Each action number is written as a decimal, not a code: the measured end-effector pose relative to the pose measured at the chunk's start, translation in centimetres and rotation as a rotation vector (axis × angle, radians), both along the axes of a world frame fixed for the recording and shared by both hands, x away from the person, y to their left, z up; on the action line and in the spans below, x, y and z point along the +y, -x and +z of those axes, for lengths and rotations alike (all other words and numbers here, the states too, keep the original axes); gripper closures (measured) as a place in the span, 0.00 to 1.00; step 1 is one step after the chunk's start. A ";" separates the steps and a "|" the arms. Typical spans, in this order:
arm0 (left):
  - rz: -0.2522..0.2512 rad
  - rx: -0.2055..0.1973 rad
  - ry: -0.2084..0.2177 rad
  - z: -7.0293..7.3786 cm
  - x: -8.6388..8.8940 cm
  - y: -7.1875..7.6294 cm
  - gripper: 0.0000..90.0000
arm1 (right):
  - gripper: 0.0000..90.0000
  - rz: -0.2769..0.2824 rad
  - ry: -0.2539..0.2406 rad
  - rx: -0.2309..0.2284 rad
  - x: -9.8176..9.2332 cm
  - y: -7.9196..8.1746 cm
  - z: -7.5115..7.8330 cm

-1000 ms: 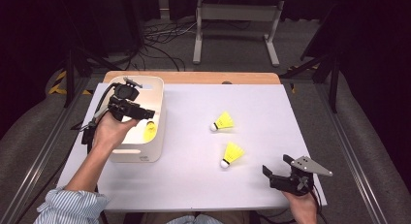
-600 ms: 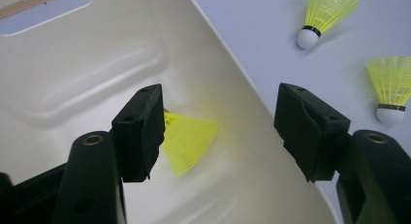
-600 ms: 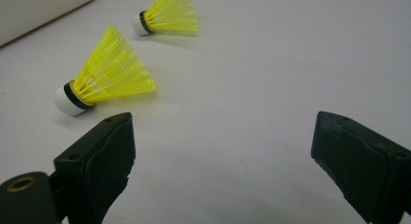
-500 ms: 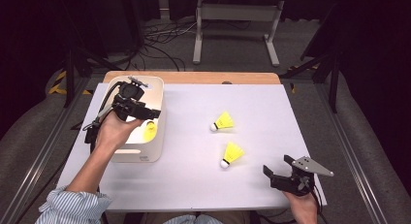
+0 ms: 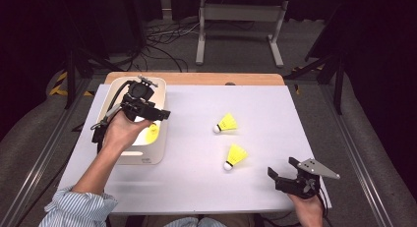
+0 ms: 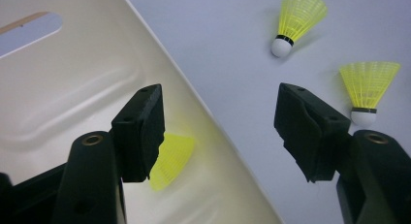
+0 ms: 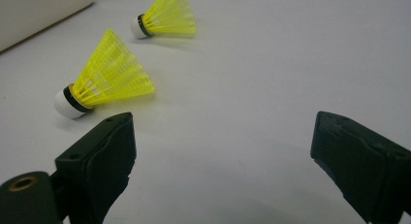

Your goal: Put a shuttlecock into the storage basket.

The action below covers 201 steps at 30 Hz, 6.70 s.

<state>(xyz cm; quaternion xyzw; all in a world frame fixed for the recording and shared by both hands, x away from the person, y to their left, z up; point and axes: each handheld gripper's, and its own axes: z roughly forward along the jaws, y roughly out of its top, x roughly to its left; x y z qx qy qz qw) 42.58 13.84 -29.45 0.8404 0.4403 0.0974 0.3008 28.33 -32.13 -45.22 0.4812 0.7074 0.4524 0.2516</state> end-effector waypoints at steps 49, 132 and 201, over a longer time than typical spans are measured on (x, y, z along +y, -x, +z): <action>-0.099 0.017 -0.021 -1.7 -4.7 -1.1 0.37 | 0.21 0.059 -0.053 0.054 2.0 -2.7 2.3; -0.114 0.060 -0.029 -3.9 -5.6 -1.9 0.36 | 0.62 0.128 0.084 0.366 11.2 -19.0 4.8; -0.184 0.013 -0.041 -3.1 -8.2 1.9 0.33 | 1.00 0.353 0.069 0.381 11.6 -16.2 7.6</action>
